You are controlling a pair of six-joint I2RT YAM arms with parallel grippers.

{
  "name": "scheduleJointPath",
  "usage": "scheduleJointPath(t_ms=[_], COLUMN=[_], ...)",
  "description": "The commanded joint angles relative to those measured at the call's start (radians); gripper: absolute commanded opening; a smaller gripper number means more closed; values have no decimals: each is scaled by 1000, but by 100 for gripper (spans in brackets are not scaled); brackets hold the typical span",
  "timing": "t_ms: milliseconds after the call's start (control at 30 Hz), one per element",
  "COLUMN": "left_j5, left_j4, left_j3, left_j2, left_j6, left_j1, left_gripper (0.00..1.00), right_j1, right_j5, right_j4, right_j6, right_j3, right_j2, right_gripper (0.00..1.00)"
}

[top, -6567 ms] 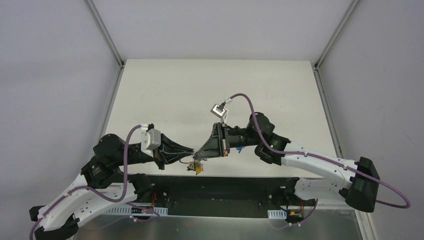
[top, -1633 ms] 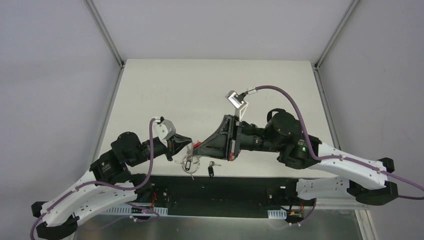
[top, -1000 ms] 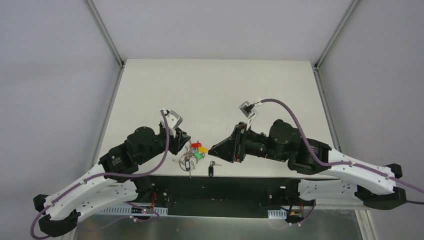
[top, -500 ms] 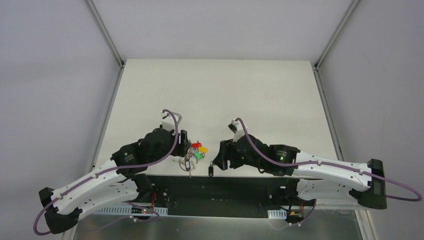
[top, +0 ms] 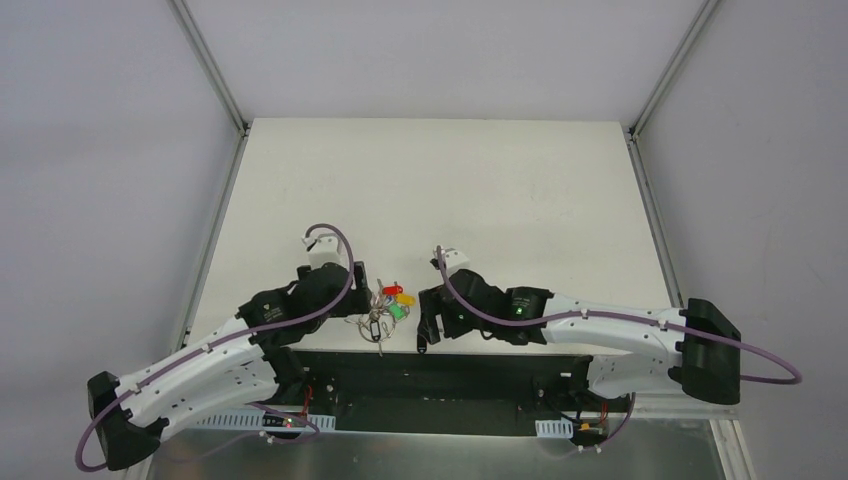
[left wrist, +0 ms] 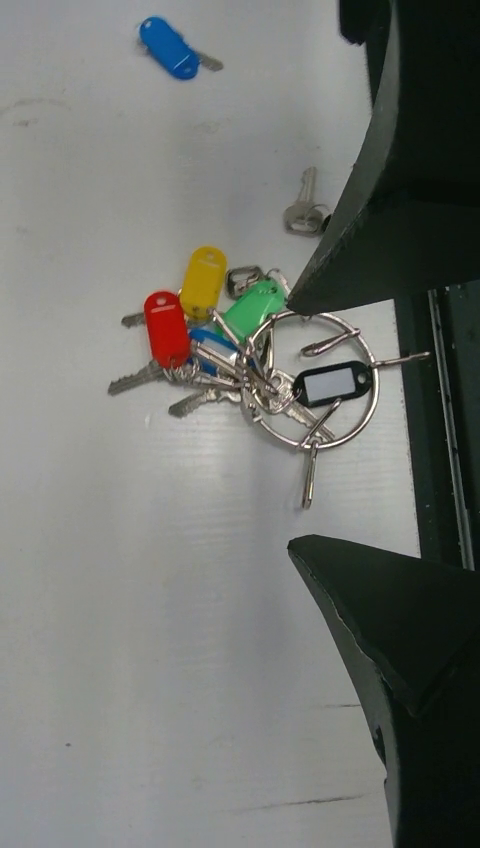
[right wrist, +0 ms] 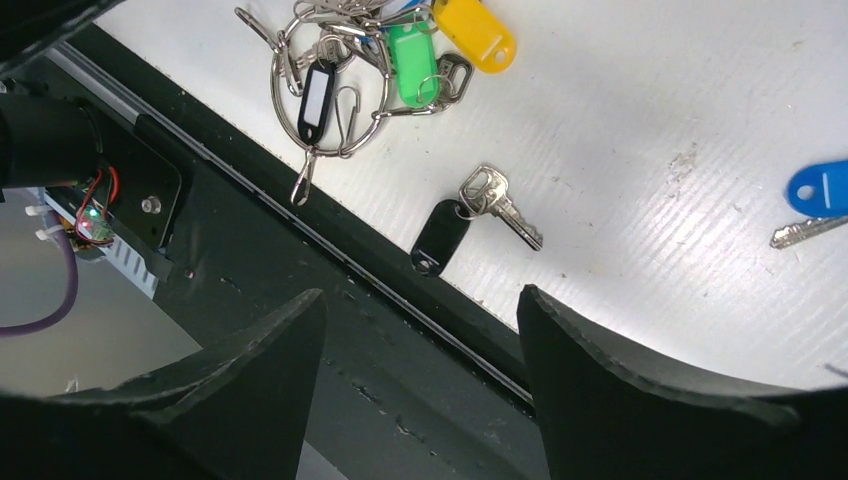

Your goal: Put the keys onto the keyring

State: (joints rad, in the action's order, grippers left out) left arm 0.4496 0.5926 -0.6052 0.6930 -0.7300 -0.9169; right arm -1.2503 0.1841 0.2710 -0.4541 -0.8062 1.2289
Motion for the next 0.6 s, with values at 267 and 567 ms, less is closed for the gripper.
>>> scheduleJointPath(t_ms=[267, 567], left_j5=[-130, -276], left_j4=[49, 58], left_j3=[86, 88], left_j2=[108, 144], left_j6=[-255, -488], left_j1=[280, 309], left_gripper=[76, 68], right_j1=[31, 63], right_j5=[-79, -130], right_j4=[-60, -88], right_j6=[97, 115], right_j3=[-24, -5], right_j2=[44, 52], right_gripper=[71, 69])
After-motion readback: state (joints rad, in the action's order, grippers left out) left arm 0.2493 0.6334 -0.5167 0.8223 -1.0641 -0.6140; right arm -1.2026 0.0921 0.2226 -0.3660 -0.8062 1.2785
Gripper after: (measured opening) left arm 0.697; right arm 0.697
